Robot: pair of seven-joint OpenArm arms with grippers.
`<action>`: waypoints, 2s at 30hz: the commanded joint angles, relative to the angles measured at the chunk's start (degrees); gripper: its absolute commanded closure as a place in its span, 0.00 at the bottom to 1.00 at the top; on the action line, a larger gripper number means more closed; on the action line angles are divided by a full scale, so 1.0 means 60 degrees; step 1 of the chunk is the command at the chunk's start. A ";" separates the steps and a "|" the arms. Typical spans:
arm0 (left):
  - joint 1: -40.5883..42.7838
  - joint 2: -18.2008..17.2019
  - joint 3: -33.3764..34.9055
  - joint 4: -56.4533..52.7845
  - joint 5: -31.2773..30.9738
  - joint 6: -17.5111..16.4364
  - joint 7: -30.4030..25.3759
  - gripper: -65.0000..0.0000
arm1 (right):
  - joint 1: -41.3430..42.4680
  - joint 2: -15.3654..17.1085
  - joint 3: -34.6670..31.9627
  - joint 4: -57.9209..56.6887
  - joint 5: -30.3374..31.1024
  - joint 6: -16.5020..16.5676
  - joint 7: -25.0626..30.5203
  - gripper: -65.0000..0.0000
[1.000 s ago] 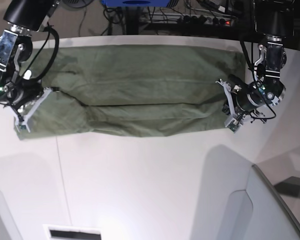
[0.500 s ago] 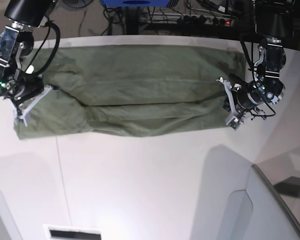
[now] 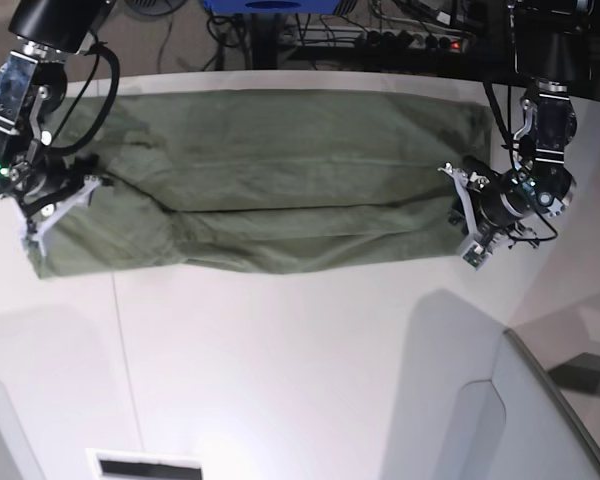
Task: Layout the t-shirt on the table in an organized manner, then fold the t-shirt properly
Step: 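Hold the strip ends with both grippers and smooth the fold flat, then move the left gripper to the strip end and grasp it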
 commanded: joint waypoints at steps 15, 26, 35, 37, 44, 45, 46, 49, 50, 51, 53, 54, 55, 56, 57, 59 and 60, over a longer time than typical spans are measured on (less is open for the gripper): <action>-0.0166 0.0550 -0.1200 0.0614 -0.0102 0.0037 -0.0119 1.00 | 0.3144 0.1463 -0.0045 -0.4588 0.0107 0.0013 0.3278 0.99; -0.0664 0.0726 -0.0907 -0.1437 -0.0072 0.0037 -0.0954 1.00 | 0.3364 0.1976 -0.0016 -0.6596 0.0092 0.0013 0.3864 1.00; -0.1031 0.0696 -0.1039 -0.0895 -0.0102 0.0037 -0.0984 1.00 | 0.3291 0.2357 -0.0001 -0.6405 0.0107 -0.0002 0.4494 1.00; -0.1016 0.0696 -0.1039 -0.0163 -0.0102 0.0037 -0.0603 1.00 | 0.2983 0.2269 -0.0001 -0.5336 0.0107 -0.0002 0.4552 1.00; -0.0474 0.0682 -0.3413 0.2035 -0.1772 -0.0944 0.1903 1.00 | 0.1533 0.1229 -0.0001 -0.1130 0.0063 -0.0017 0.4465 1.00; -0.0313 0.0608 -0.4101 0.1918 -0.2446 -0.1157 0.2210 1.00 | 0.1313 0.1112 -0.0001 -0.0808 0.0063 -0.0017 0.4465 1.00; -0.0078 0.0418 -0.4761 0.1683 -0.3135 -0.1157 0.2430 1.00 | 0.1064 0.1009 -0.0016 -0.0530 0.0063 -0.0017 0.4465 1.00; 0.0728 -0.0168 -0.5464 0.0760 -0.4834 -0.1157 0.2240 0.58 | 0.0522 0.0731 -0.0060 -0.0193 0.0063 -0.0017 0.4465 1.00; 0.1021 -0.0329 -0.5478 0.0482 -0.5332 -0.1157 0.2020 0.35 | 0.0390 0.0657 -0.0060 -0.0193 0.0063 -0.0017 0.4465 1.00; 0.1284 -0.0432 -0.5478 0.0248 -0.5787 -0.1157 0.1786 0.15 | 0.0317 0.0643 -0.0060 -0.0222 0.0063 -0.0017 0.4479 1.00; 0.1709 -0.0476 -0.5478 -0.0177 -0.6636 -0.1157 0.1434 0.00 | 0.0185 0.0643 -0.0074 -0.0251 0.0092 -0.0002 0.4479 1.00; 0.1797 -0.0476 -0.5478 -0.0470 -0.6930 -0.1157 0.1361 0.00 | 0.0111 0.0643 -0.0074 -0.0251 0.0092 -0.0002 0.4479 1.00; 0.1826 -0.0417 -0.5478 -0.0778 -0.7032 -0.1157 0.1317 0.00 | 0.0053 0.0628 -0.0074 -0.0251 0.0092 -0.0002 0.4479 1.00; 0.1826 -0.0373 -0.5478 -0.1159 -0.7032 -0.1157 0.1317 0.00 | 0.0023 0.0628 -0.0089 -0.0251 0.0092 -0.0002 0.4479 1.00; 0.1826 -0.0300 -0.5478 -0.1481 -0.7047 -0.1157 0.1302 0.00 | -0.0006 0.0628 -0.0192 -0.0251 0.0092 -0.0002 0.4479 1.00; 0.1665 0.0022 -0.5478 -0.1921 -0.7047 -0.1157 0.1302 0.00 | -0.0064 0.0716 -0.0485 -0.0251 0.0063 -0.0002 0.4479 1.00; 0.1636 0.0169 -0.5493 -0.2038 -0.7017 -0.1157 0.1287 0.00 | -0.0138 0.0731 -0.0587 -0.0251 0.0063 -0.0002 0.4494 1.00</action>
